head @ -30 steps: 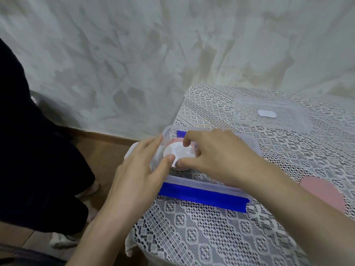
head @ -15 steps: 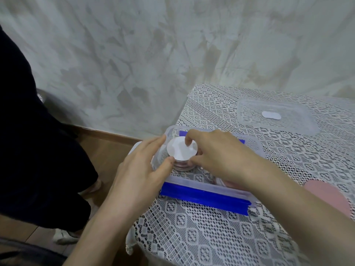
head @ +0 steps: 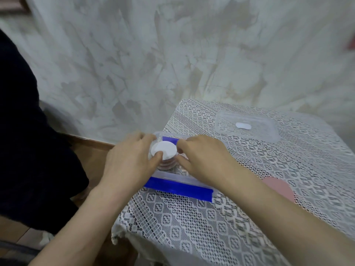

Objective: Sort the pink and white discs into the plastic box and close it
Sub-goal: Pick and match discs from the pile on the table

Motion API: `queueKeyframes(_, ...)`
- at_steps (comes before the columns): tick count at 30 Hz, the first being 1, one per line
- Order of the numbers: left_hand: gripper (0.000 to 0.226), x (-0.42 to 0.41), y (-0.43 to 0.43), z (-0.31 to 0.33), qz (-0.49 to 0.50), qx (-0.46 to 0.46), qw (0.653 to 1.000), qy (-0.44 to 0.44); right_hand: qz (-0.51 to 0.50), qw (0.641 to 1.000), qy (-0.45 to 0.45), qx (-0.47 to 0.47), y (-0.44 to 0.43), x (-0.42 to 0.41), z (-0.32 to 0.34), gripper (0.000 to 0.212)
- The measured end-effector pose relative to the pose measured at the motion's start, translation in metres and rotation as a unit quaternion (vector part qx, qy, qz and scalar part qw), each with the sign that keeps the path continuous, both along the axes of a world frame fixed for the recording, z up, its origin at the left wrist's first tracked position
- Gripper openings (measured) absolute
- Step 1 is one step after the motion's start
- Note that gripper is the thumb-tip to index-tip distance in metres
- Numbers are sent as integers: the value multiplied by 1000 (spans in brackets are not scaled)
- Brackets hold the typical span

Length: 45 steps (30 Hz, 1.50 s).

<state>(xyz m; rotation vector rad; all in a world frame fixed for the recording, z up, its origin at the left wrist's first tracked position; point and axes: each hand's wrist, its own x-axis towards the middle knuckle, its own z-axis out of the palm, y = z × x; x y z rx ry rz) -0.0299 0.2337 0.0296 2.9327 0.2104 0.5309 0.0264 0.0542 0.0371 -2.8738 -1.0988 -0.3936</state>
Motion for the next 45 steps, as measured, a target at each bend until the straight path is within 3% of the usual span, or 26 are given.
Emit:
queueKeyframes(5,38,8,-40,6,-47,56,997,11,-28,1000,-3,9,-39,-15,13,27)
queueKeyframes(15,42,22,-158,8,-161,38,986,-11,-152,988,17,37,-154,-33,15,31)
queueKeyframes(22,39,26,-225,-33,-247,20,969,22,-215,974,49,48,-217,-39,-12,33)
queueKeyframes(28,33,28,-237,-59,-251,8,967,49,-218,966,99,95,-232,-44,-54,28)
queueKeyframes(39,54,27,-229,-55,-247,-34,965,83,-202,949,179,164,-231,-25,-57,27)
queueKeyframes(45,64,24,-225,-55,-238,-62,966,79,-211,916,209,270,-225,-17,-54,19)
